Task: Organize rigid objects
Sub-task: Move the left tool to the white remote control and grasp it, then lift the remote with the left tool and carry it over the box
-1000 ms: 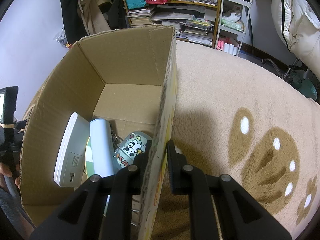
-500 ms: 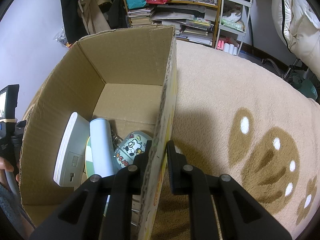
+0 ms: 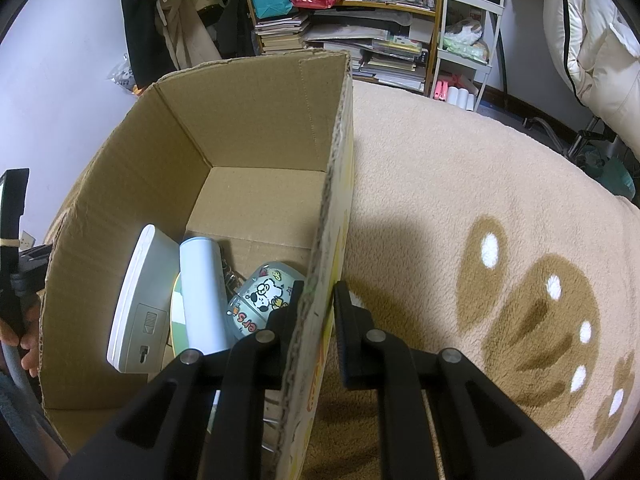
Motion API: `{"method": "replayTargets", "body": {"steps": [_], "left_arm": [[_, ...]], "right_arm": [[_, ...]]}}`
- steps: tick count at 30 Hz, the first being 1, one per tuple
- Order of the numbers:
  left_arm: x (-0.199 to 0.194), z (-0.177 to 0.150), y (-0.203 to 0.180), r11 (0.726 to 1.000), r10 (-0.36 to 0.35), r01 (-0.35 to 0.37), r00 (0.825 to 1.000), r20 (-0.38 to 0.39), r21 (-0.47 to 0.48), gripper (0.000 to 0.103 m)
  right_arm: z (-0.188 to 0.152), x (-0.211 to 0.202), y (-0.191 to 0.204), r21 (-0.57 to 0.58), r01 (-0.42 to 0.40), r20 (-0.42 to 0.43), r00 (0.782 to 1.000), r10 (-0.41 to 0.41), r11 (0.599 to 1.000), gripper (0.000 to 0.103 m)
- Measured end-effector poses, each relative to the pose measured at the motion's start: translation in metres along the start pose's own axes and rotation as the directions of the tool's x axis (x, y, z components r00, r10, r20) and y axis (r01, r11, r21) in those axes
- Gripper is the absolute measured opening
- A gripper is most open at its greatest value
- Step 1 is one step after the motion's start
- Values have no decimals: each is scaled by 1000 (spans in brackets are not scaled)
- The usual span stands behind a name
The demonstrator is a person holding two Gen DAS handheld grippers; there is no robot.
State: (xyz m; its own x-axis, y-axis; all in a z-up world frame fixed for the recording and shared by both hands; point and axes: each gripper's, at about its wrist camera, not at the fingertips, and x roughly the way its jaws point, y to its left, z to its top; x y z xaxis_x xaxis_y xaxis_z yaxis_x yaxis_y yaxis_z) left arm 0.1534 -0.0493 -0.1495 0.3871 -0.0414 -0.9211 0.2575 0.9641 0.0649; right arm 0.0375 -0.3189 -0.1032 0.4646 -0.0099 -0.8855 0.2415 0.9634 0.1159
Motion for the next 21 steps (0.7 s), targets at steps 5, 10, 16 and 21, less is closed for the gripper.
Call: {"method": "replayTargets", "body": {"steps": [5,10,16,21], "left_arm": [[-20,-2,-2,1000,23,-23,999,38,16,40],[-35,-2,6,1000,5,-5,999,40,7,40],[-59,-2,10,1000,17,-18,994,110,3,40],[-87,0,-4,994,85,-96,980,181,54,40]], "right_arm": [[0,0,0,-1,0,0,1000,0,1000,14],[0,0,-1,-1,0,0,1000,0,1000,14],[0,0,0,-2,1,0,1000,-1,1000,14],[0,0,-1,-3,2,-1,1000,-2,1000,14]]}}
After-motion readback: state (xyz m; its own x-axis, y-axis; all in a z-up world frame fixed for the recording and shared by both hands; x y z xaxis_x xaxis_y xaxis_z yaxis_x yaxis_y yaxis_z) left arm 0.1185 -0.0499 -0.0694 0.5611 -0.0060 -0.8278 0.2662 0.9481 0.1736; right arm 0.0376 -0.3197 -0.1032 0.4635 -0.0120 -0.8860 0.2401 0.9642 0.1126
